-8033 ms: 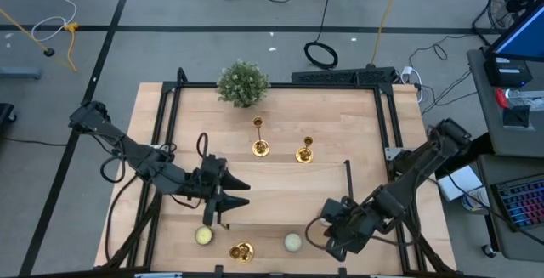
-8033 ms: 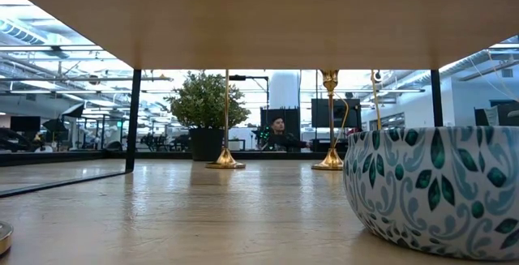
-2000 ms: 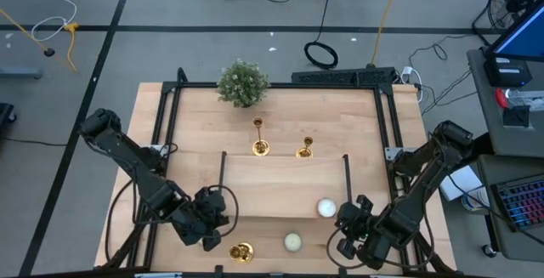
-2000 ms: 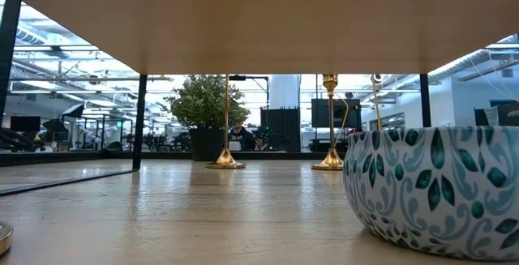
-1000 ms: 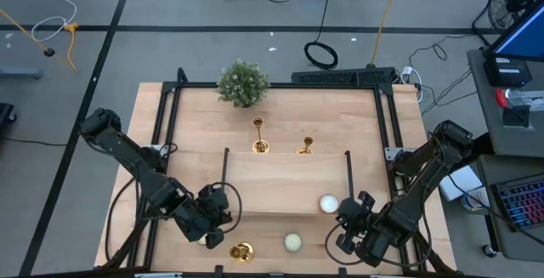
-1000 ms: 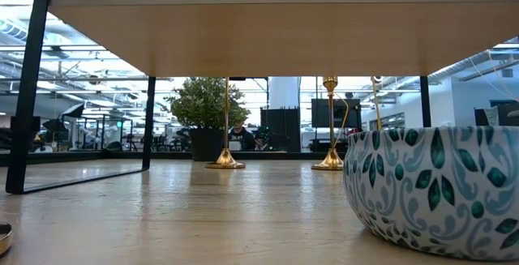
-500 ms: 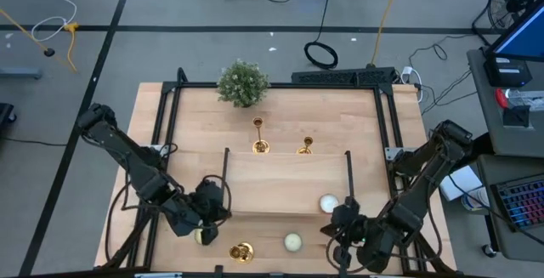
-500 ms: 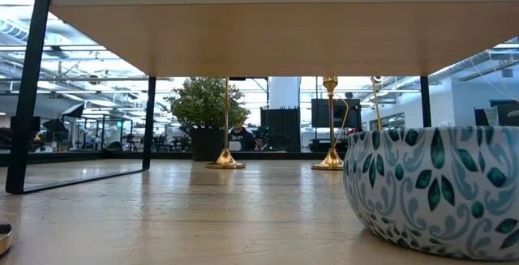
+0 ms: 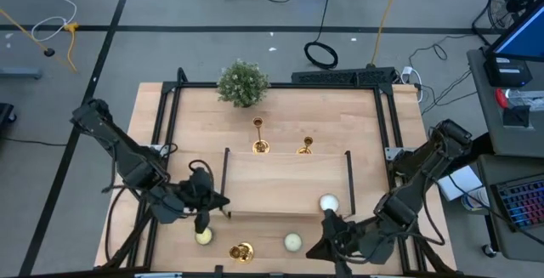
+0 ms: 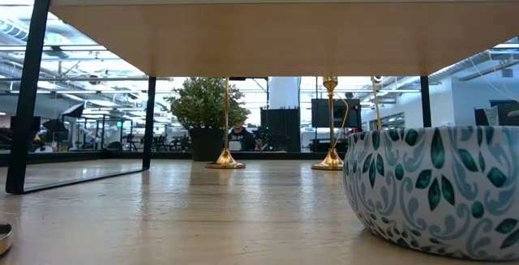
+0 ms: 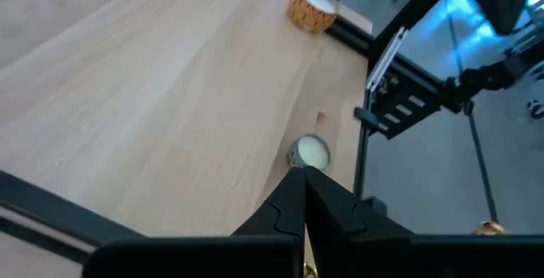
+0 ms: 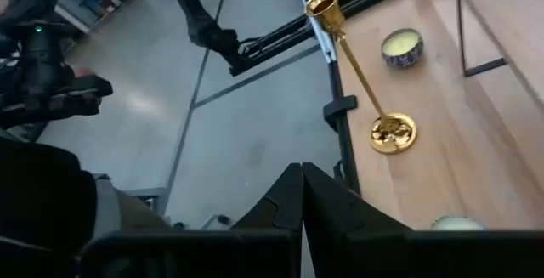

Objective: Pick & Place candle stick holders
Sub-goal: Put the blue scented candle on the shelf aligned with the orange scented candle

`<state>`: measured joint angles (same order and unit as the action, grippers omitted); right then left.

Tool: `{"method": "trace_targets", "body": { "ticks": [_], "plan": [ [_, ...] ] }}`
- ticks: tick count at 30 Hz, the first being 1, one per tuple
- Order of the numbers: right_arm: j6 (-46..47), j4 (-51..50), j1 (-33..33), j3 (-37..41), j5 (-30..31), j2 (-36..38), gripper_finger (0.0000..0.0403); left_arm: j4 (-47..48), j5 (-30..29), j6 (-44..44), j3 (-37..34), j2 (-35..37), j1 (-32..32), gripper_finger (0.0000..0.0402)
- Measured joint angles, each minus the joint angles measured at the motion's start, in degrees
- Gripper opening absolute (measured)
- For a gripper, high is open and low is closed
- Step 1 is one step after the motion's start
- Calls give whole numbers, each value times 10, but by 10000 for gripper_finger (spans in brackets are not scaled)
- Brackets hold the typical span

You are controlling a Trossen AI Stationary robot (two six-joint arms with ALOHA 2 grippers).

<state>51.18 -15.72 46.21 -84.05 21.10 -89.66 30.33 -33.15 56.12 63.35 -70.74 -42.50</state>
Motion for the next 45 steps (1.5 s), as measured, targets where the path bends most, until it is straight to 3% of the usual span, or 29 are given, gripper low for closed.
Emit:
{"method": "trace_targets", "body": {
  "ticks": [10,20,27,35,39,45],
  "plan": [
    [-9,-25,-32,0,-57,-22,0,-6,0,5,0,4,-5,14],
    [88,-59,55,0,-46,-17,0,-6,4,39,0,4,-32,15],
    [188,-60,123,0,-48,-17,0,-6,53,46,0,4,-38,6],
    [304,-161,144,0,-49,-36,0,-7,53,44,0,4,-38,7],
    [298,-186,132,0,-69,-67,0,-7,53,45,0,4,-38,7],
    [205,-175,83,0,-127,-124,0,-7,47,47,0,4,-38,18]
  ]
}}
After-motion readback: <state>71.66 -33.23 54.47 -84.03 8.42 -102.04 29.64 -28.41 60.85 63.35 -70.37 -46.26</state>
